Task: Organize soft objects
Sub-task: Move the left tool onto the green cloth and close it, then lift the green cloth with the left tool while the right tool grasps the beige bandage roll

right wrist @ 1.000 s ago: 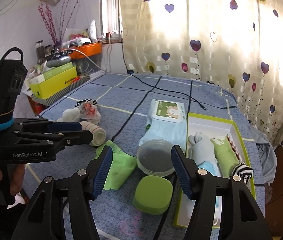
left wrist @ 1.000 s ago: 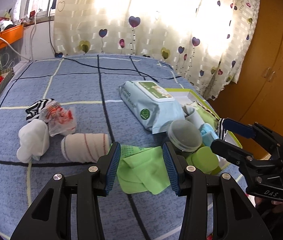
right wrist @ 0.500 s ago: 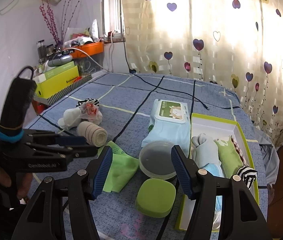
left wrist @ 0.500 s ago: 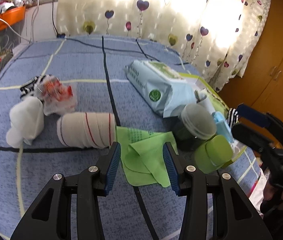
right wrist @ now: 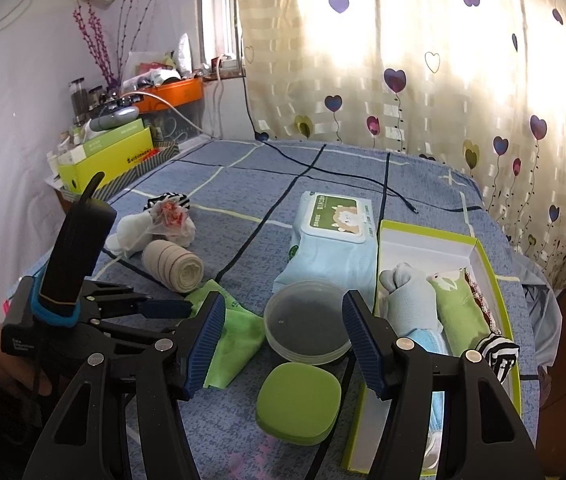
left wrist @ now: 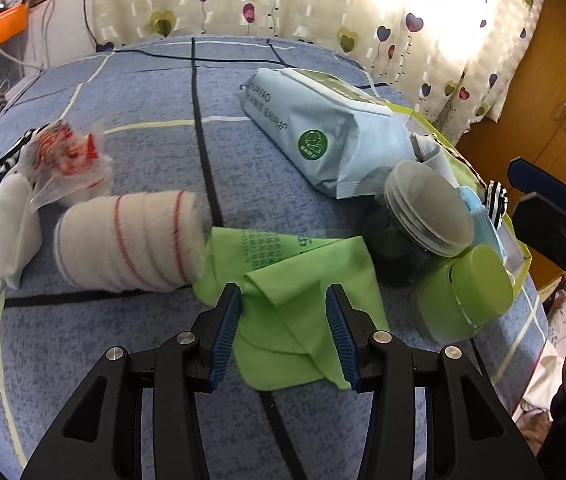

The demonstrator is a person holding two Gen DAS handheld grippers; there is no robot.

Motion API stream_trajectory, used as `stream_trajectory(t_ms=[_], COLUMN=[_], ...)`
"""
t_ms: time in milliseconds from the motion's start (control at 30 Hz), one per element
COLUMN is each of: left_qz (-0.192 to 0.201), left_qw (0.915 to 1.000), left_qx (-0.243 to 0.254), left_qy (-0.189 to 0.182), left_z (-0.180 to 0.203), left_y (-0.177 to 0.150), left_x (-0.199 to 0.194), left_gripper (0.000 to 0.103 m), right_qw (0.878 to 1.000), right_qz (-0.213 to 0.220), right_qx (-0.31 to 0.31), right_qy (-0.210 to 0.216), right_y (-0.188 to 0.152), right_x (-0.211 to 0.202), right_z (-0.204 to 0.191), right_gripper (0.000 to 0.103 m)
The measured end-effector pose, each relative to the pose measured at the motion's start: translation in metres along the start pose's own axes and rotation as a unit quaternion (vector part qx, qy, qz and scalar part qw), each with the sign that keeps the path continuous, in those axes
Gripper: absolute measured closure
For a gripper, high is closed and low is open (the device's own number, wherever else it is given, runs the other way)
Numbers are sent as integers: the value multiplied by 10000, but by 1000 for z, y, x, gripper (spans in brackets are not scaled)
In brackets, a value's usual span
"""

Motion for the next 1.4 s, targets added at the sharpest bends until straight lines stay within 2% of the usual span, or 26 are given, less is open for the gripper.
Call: stream_trajectory(t_ms=[433, 533, 600, 667, 900, 1233, 1400], left_qz=[28, 11, -3, 5, 303, 933, 1309], left_qw=[9991, 9994, 9996, 9997, 9986, 9942, 9900], left_qx=[416, 342, 252, 202, 93, -188, -324], left_qy=[-33, -14, -98, -159, -412, -508, -419], left_z=[26, 20, 15, 12, 5, -24, -41], left_y=[7, 8, 7, 5, -2, 1, 5], left_x=[11, 11, 10, 7, -25, -84, -114], left_gripper=[59, 86, 94, 97, 98, 98, 98], right_qw=[9999, 9999, 9999, 9999, 10000, 9999, 9997], right_qz=[60, 45, 43, 53, 61, 67, 70], right_qx=[76, 90, 92, 84, 45, -97, -178], right_qy=[-72, -82, -85, -82, -58, 72, 163], right_y=[0, -1, -1, -1, -1, 8, 13], right_x=[-4, -5, -5, -6, -6, 0, 4], right_z=[9, 10, 8, 8, 4, -23, -39], right_gripper=[42, 42, 42, 42, 42, 42, 42])
Point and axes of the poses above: each gripper's, at about its wrist camera, not at the fingertips, and x roughly the way its jaws point, z to its right, y to its top, the point moved 5 cm from there along x, roughly the way its jaws point
